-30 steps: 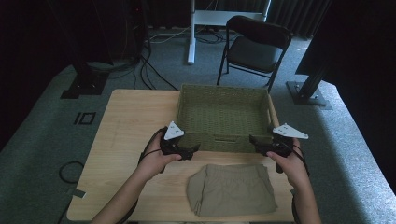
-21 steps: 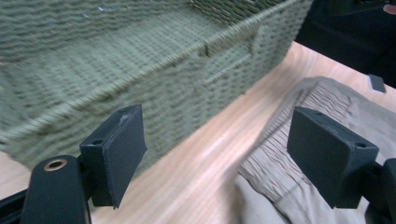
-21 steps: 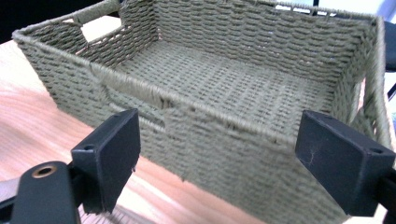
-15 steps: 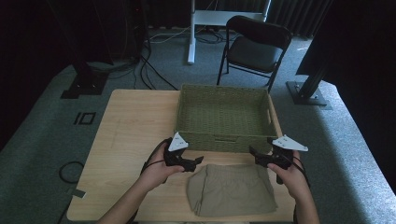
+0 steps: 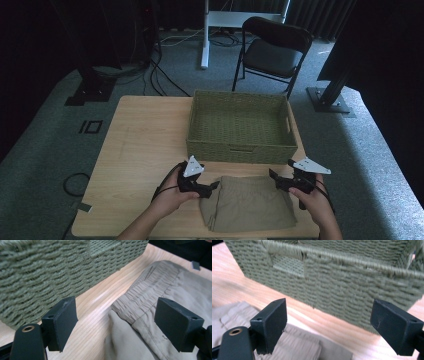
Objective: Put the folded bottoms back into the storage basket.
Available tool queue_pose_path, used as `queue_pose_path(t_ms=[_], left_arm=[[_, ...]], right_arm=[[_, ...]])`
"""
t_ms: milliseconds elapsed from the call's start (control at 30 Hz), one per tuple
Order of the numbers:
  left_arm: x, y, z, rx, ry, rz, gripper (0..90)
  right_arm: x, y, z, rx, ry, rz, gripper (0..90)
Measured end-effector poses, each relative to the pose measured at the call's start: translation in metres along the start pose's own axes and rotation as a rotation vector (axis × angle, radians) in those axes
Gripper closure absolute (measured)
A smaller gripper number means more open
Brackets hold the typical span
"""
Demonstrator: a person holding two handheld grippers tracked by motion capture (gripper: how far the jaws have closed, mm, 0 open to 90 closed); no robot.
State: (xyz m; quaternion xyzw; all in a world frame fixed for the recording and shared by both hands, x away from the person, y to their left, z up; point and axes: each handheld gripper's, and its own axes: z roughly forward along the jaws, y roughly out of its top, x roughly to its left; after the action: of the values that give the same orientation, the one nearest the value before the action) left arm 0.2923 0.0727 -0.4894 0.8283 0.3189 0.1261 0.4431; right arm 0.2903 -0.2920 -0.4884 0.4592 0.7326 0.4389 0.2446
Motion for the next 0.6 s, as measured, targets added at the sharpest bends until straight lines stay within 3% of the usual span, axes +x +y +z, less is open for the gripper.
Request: queue_pose_path(t_ms=[333,567,600], left_arm=[[-0.019,-0.014,0.016,0.082,-0.060,0.007,19.4],[-0.025,-0.022,0.022,0.132,-0.047,-0.014,19.4],[-0.025,-0.025,0.023,0.134,-0.043,-0.033,19.4]], right_arm=[[0.000,-0.027,-0.010,0.039,0.001,0.047,13.8],[0.006,-0.043,-0.010,0.083,0.000,0.047,13.8],[0.008,-0.049,-0.010,0.098,0.002,0.050,13.8]])
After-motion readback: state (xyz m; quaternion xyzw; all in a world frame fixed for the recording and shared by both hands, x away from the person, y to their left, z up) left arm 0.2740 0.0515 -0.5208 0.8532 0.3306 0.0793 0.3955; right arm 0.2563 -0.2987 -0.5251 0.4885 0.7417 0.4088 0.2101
